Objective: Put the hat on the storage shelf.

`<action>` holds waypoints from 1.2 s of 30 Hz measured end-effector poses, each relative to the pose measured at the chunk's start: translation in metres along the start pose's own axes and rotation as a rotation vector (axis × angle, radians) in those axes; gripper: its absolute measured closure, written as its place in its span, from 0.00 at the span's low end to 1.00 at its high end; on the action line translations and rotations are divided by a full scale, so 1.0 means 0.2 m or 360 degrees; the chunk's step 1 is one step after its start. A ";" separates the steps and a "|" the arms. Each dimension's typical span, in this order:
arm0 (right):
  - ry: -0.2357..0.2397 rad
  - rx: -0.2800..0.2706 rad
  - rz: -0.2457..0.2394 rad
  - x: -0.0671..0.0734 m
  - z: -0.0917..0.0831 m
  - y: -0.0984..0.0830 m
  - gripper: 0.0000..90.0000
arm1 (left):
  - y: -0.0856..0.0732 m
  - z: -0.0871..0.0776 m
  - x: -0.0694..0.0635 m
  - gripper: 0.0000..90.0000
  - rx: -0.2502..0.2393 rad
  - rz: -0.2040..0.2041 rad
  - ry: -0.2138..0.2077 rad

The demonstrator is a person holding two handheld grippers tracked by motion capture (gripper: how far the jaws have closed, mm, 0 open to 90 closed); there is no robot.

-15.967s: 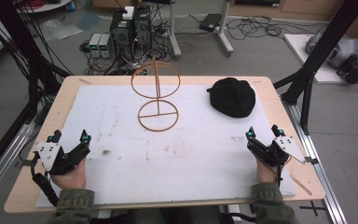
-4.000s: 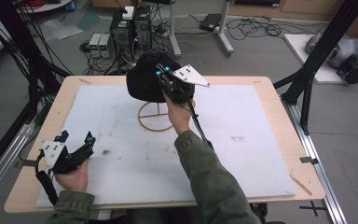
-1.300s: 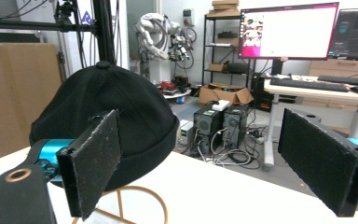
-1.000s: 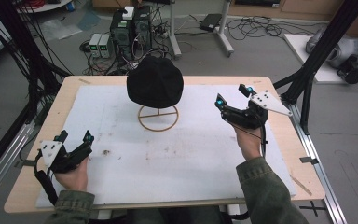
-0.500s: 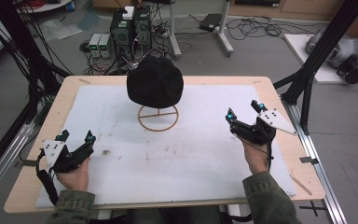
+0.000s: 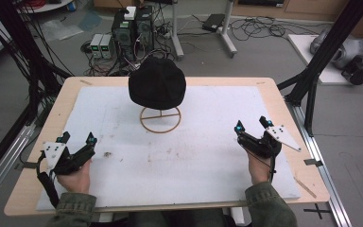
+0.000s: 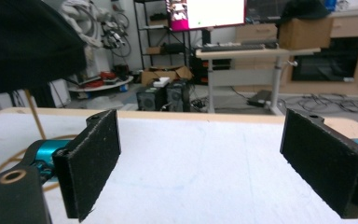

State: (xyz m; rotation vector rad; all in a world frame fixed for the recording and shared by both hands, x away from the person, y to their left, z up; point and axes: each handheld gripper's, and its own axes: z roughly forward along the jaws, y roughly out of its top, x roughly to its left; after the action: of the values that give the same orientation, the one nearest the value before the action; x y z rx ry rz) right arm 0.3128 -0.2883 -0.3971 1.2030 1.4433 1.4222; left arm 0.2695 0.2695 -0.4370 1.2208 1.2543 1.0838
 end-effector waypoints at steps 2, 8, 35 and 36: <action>-0.0031 0.0006 0.0021 -0.01 -0.01 -0.03 0.13 | 0.00 0.00 0.00 0.20 -0.0003 0.0005 0.0000; -0.0148 0.0098 -0.0015 -0.04 -0.01 -0.08 0.12 | 0.00 0.00 0.00 0.20 0.0002 0.0004 0.0001; -0.0241 0.0130 0.0022 -0.07 -0.03 -0.16 0.14 | -0.01 0.01 0.00 0.20 0.0010 0.0001 -0.0001; -0.0240 0.0134 0.0023 -0.07 -0.03 -0.16 0.14 | -0.01 0.01 0.00 0.20 0.0014 0.0002 -0.0002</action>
State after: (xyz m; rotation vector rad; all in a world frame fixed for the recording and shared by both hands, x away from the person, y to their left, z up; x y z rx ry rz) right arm 0.3075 -0.3015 -0.4294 1.3459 1.4043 1.2625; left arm 0.2717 0.2690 -0.4381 1.2288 1.2584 1.0792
